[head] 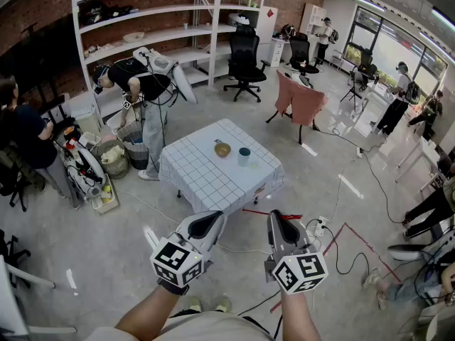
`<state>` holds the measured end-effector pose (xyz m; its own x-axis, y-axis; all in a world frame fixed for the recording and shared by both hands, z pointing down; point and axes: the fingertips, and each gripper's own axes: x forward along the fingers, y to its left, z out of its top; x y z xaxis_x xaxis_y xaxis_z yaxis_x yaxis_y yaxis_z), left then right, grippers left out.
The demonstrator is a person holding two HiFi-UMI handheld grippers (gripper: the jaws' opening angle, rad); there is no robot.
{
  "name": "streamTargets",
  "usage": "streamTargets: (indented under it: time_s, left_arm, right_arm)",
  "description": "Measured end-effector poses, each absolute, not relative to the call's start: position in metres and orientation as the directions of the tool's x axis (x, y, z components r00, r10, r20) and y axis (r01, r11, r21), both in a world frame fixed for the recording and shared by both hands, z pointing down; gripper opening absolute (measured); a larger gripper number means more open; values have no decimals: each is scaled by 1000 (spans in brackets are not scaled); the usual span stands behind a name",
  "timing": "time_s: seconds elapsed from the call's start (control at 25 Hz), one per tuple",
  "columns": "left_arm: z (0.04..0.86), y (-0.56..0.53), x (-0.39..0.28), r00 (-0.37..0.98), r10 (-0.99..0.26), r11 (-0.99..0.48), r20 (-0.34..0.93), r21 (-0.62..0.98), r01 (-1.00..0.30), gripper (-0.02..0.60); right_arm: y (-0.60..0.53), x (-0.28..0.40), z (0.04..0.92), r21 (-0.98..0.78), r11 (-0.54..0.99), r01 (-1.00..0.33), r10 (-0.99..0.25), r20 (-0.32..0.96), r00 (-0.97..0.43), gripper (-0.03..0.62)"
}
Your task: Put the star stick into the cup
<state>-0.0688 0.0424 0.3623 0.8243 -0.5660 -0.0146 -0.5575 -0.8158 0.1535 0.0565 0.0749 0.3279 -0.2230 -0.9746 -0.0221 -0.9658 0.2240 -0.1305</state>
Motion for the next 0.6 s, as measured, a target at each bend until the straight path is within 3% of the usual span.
streamTargets:
  time_s: [0.6]
  left_arm:
    - [365,45,-61,819,-573,-810,-7,155,-566,5]
  right_arm:
    - [80,68,331,-172,244,-954,-970,-39,-241,29]
